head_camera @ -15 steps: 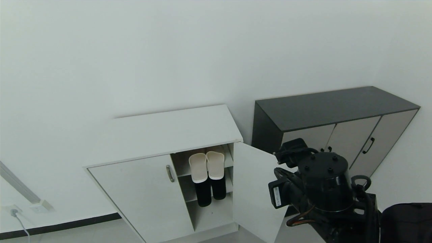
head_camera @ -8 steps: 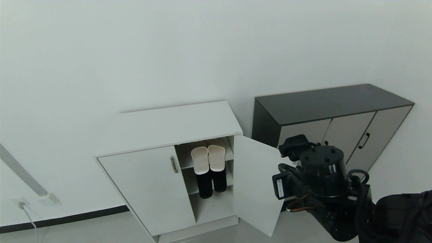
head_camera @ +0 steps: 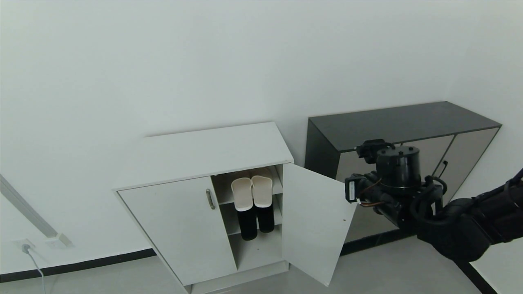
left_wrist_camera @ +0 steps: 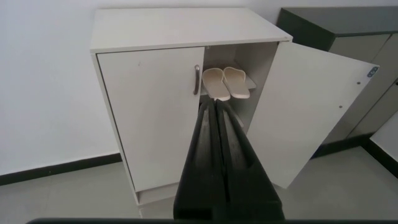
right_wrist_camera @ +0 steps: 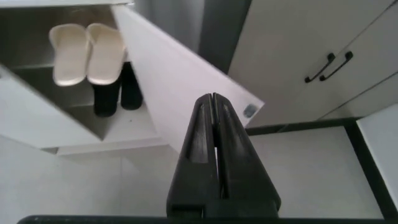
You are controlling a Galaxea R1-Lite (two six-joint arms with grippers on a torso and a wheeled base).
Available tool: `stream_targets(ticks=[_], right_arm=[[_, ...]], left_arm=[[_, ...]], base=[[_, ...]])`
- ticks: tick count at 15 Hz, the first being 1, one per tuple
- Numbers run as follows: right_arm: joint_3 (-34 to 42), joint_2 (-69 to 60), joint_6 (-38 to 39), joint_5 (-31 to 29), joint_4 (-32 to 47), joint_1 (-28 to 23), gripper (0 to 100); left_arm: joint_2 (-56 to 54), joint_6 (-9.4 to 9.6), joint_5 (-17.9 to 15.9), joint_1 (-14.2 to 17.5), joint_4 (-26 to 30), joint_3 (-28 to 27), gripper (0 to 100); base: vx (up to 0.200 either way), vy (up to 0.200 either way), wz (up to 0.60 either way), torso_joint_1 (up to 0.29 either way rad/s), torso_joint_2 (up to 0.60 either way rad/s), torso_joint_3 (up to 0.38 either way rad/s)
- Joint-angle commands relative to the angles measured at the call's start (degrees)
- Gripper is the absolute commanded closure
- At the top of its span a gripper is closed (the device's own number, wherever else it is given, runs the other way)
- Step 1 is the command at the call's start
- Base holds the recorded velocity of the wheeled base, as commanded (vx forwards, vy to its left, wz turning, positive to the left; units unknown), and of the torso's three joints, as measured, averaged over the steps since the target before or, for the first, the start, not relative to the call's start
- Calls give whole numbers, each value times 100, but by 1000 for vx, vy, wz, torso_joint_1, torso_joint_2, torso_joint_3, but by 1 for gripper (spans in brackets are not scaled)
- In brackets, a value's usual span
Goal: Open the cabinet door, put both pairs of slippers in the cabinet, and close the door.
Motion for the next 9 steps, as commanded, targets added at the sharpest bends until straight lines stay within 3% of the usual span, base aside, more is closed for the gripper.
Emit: stream_targets(ticks=[1, 3, 9], right_arm=[[-215, 343, 144, 406, -7, -479, 100], [-390, 589, 408, 792, -7, -698, 100], [-874, 1468, 452, 854, -323, -1067, 100]], left_arm=[[-1, -1, -1, 1, -1, 1, 100], [-1, -1, -1, 1, -1, 1, 100], [-1, -1, -1, 1, -1, 1, 100]], base=[[0, 0, 0, 0, 0, 0], [0, 0, 0, 0, 0, 0], [0, 0, 0, 0, 0, 0]])
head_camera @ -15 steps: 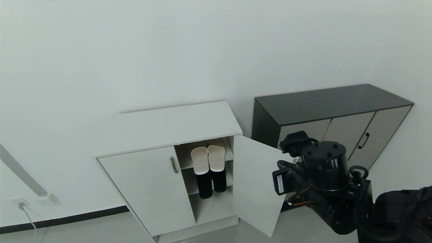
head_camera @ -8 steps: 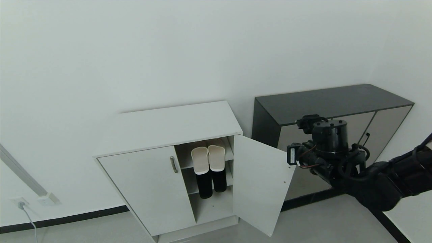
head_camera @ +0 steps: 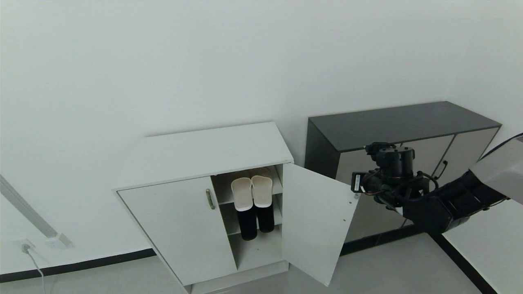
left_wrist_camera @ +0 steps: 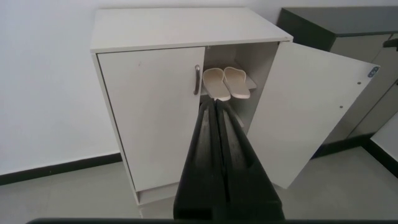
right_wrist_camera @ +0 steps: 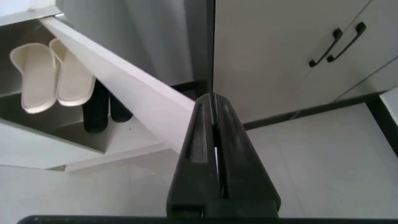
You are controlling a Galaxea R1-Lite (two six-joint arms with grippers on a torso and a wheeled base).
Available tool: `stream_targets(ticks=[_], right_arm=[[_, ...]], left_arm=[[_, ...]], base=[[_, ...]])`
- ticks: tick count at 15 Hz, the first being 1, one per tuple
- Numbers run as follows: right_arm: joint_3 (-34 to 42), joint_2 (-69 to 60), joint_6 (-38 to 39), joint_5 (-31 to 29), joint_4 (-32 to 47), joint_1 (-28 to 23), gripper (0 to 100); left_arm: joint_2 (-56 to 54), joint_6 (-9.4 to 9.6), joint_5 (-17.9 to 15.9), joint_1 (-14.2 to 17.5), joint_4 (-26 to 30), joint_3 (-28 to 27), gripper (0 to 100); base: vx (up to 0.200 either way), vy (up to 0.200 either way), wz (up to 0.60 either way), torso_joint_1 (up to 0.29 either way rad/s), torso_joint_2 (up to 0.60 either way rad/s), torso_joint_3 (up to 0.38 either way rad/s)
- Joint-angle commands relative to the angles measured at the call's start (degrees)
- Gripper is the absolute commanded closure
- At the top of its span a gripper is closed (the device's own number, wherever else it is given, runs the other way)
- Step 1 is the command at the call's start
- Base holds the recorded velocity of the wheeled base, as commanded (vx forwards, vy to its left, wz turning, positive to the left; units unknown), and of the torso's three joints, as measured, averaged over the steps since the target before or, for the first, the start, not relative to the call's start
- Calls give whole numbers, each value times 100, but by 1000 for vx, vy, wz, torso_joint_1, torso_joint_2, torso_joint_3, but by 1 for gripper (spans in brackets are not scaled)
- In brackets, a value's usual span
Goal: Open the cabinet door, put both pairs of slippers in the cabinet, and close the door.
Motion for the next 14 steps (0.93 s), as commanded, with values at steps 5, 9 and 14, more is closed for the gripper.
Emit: stream_targets(ticks=[5, 9, 14], right_arm=[[-427, 856, -9, -3, -282, -226, 100], [-665, 1102, -9, -3, -282, -252, 100], [-621, 1102, -9, -12, -265, -226, 100]], left_arm=[[-1, -1, -1, 4, -1, 1, 100], [-1, -1, -1, 4, -1, 1, 100], [-1, -1, -1, 4, -1, 1, 100]], base=[[0, 0, 0, 0, 0, 0], [0, 0, 0, 0, 0, 0], [0, 0, 0, 0, 0, 0]])
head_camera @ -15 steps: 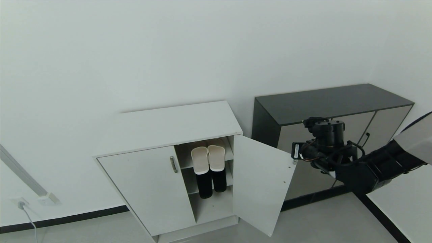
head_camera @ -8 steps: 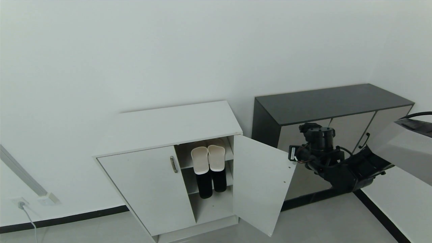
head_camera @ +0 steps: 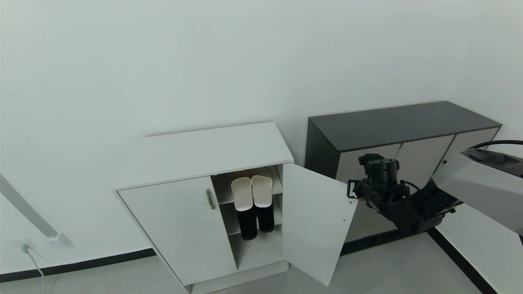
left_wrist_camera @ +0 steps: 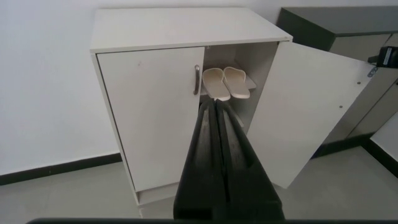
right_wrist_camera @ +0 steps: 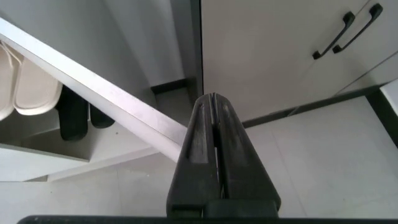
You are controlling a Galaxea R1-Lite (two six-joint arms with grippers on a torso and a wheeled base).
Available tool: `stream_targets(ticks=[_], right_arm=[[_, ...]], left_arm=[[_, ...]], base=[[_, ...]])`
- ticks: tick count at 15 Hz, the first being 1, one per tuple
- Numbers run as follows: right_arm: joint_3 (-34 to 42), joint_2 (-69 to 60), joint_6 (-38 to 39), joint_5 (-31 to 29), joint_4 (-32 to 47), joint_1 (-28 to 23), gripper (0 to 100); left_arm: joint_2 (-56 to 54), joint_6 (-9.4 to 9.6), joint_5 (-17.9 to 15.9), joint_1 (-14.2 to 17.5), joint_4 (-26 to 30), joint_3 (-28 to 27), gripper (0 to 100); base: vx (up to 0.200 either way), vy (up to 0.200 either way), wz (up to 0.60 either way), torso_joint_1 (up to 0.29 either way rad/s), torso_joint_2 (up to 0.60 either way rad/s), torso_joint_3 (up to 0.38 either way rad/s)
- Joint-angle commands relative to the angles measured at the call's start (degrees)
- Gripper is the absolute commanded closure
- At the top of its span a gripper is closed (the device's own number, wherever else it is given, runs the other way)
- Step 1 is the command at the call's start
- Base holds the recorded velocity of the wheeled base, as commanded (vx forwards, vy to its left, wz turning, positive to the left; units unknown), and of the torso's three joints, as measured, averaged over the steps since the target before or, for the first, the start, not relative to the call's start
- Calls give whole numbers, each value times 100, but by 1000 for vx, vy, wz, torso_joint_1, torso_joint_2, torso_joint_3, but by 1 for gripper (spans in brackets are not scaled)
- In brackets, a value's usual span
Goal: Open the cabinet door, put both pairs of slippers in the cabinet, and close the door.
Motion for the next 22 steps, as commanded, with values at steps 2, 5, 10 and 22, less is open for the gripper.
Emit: stream_targets(ticks=[2, 5, 10, 22], right_arm=[[86, -25, -1, 3, 4, 47, 100], [209, -122, -1, -6, 4, 170, 100], [930, -614, -1, -50, -58, 961, 100], [2310, -1634, -511, -138, -699, 2367, 100]], left_arm=[[-1, -1, 0, 1, -1, 1, 100], [-1, -1, 0, 1, -1, 1, 100], [-1, -1, 0, 1, -1, 1, 100], [-1, -19, 0, 1, -1, 1, 100]], base=[[0, 0, 0, 0, 0, 0], [0, 0, 0, 0, 0, 0], [0, 0, 0, 0, 0, 0], [0, 0, 0, 0, 0, 0]])
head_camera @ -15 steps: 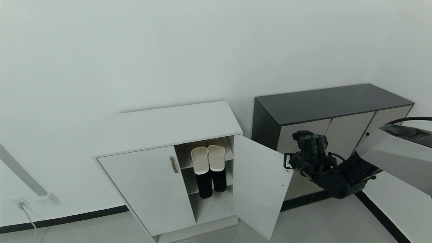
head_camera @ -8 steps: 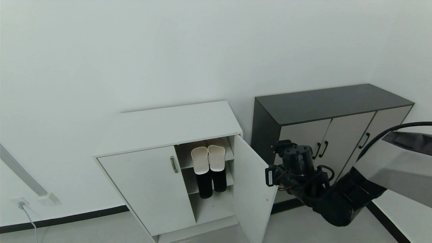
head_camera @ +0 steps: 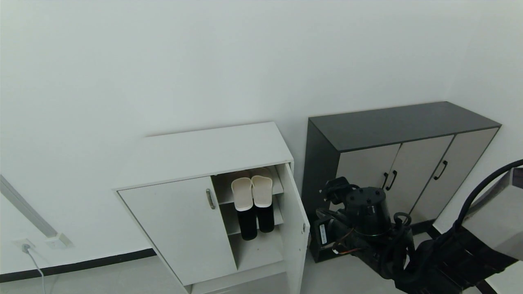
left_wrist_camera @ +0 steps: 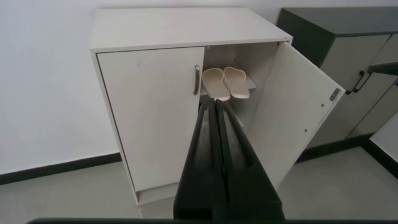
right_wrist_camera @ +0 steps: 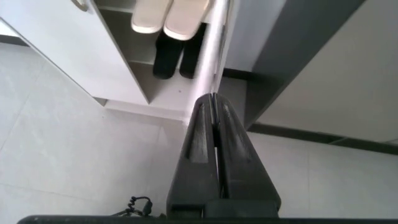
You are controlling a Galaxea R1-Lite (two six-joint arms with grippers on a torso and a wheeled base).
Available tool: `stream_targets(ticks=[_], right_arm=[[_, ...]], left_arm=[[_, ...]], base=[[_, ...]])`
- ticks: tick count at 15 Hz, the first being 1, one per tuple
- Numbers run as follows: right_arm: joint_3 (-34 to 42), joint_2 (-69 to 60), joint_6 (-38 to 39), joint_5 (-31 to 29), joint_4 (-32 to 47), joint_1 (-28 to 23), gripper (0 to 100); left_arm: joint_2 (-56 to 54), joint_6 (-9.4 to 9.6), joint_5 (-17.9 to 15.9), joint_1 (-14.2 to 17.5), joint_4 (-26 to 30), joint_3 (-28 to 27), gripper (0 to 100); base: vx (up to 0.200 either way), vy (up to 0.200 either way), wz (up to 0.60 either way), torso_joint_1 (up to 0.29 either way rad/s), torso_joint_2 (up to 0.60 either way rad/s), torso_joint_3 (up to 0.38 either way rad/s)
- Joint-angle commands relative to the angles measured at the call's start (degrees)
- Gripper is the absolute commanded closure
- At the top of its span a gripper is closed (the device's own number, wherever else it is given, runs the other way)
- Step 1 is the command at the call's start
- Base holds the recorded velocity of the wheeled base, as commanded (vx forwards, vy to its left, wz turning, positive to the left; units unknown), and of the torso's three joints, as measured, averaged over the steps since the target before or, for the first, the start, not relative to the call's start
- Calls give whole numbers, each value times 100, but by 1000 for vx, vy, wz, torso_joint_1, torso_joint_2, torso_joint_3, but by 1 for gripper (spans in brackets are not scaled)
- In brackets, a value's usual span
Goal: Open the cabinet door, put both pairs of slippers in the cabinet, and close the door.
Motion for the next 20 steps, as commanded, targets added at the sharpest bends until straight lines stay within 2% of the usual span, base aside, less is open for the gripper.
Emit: stream_targets(ticks=[1, 6, 12, 13, 20], right_arm=[[27, -51, -1, 16, -9, 7, 100], [10, -24, -1, 16, -9, 7, 100], [45, -33, 8, 78, -18, -11, 100], [98, -42, 8, 254, -18, -90, 100], [212, -95, -546, 227, -97, -793, 100]], left_arm=[[-1, -4, 9, -2, -1, 1, 100], [-1, -4, 0, -2, -1, 1, 100], [-1, -4, 9, -2, -1, 1, 100], [-1, -4, 0, -2, -1, 1, 100], [-1, -4, 0, -2, -1, 1, 100]], base=[[0, 0, 0, 0, 0, 0], [0, 0, 0, 0, 0, 0], [0, 0, 600, 7, 2, 1], [0, 0, 0, 0, 0, 0], [0, 0, 0, 0, 0, 0]])
